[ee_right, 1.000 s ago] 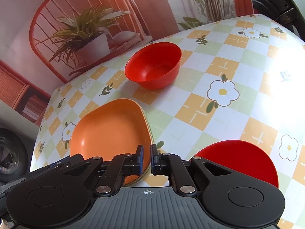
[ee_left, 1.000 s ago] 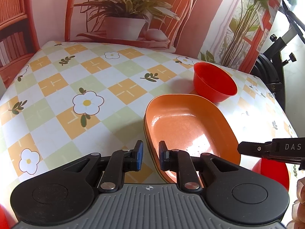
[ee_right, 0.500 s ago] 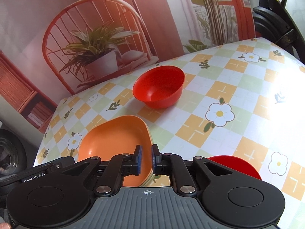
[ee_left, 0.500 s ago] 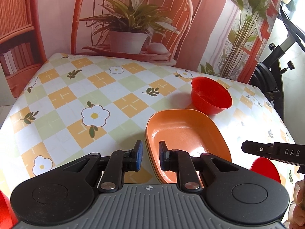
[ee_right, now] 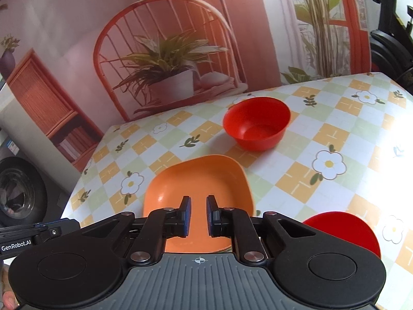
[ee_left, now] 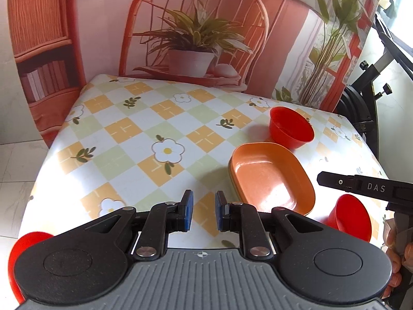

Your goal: Organize plates and bowls

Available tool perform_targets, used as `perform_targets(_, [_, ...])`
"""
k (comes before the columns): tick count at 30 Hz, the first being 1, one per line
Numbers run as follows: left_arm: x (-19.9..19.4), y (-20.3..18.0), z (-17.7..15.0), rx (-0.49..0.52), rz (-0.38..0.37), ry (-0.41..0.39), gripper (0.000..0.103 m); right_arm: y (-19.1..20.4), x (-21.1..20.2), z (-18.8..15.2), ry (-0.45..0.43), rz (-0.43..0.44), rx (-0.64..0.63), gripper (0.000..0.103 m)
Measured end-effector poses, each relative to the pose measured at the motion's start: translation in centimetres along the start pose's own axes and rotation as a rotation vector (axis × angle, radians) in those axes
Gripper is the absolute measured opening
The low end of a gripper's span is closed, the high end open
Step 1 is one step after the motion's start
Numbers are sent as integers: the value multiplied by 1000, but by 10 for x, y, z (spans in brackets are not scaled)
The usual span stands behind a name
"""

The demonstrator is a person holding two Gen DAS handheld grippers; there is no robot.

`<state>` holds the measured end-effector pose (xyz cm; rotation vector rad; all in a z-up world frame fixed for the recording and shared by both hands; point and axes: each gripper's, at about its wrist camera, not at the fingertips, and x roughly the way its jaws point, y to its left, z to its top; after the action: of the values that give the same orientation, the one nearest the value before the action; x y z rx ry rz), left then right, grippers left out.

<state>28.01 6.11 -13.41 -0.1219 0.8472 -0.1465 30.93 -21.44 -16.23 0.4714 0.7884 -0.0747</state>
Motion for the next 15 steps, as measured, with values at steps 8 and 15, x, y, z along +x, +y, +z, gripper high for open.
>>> perform_targets(8, [-43, 64, -16, -81, 61, -8, 19, 73, 19, 0, 51, 83, -157, 16])
perform_targets(15, [-67, 116, -36, -153, 118, -8, 19, 136, 38, -13, 108, 154, -258, 18])
